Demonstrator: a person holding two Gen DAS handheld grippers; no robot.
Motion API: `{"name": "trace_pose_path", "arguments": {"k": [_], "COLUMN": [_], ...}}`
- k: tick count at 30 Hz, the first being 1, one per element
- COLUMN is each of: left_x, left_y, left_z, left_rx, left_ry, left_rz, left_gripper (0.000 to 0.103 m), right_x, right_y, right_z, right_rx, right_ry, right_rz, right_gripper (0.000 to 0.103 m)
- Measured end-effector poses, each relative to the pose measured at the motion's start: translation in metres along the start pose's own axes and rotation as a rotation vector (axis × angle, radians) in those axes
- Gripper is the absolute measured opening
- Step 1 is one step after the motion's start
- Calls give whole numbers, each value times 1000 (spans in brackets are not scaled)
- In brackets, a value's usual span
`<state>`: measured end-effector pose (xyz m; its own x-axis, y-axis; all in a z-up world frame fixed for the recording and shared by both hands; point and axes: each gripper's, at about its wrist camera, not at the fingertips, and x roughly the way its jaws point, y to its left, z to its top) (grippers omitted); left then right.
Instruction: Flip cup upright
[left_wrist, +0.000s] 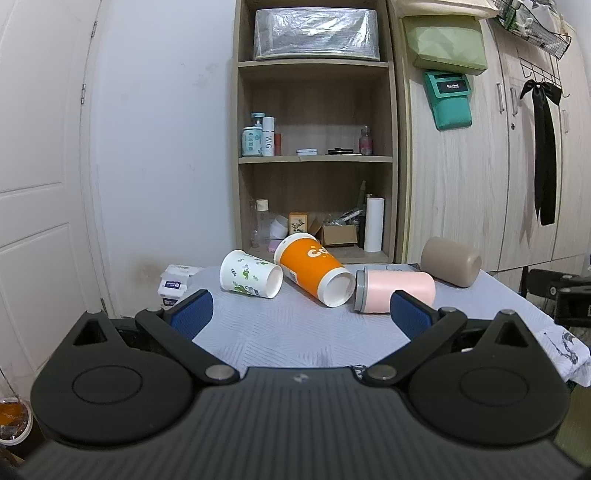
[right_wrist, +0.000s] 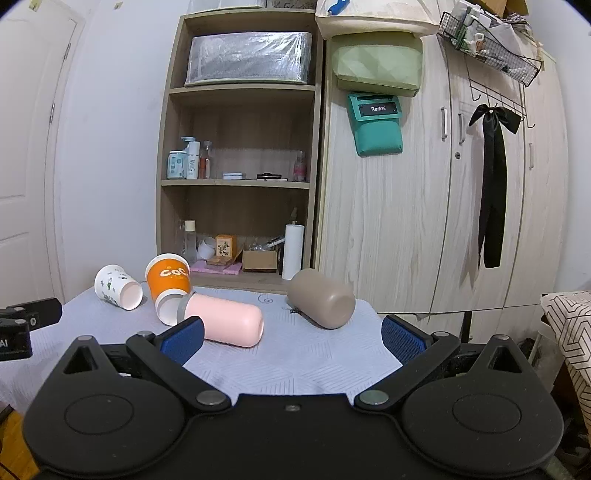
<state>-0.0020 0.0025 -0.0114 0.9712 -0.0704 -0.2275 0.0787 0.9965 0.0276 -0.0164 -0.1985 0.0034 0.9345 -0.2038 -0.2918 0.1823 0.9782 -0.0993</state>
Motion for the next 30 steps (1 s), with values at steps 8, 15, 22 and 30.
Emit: {"name": "trace_pose_path", "arguments": {"k": [8,15,22,30], "left_x": [3,5,8,28], "left_y": [0,3,3,7], "left_z": [0,0,-2,18], "left_rx": [17,9,-3,-60], "left_ry": [19,30,60,164], "left_rz": [8,9,11,-19], "left_gripper": [103,103,103,103], "right_x": [0,-1,-1,3], "right_y": [1,2,3,-2], "right_z": [0,-2,-3,10], "right_rx": [-18,-20,-23,-80], "right_ry": [0,-5,-2,-2], "right_rz": [-8,-13,-10,199], "right_gripper": [103,103,103,103]}}
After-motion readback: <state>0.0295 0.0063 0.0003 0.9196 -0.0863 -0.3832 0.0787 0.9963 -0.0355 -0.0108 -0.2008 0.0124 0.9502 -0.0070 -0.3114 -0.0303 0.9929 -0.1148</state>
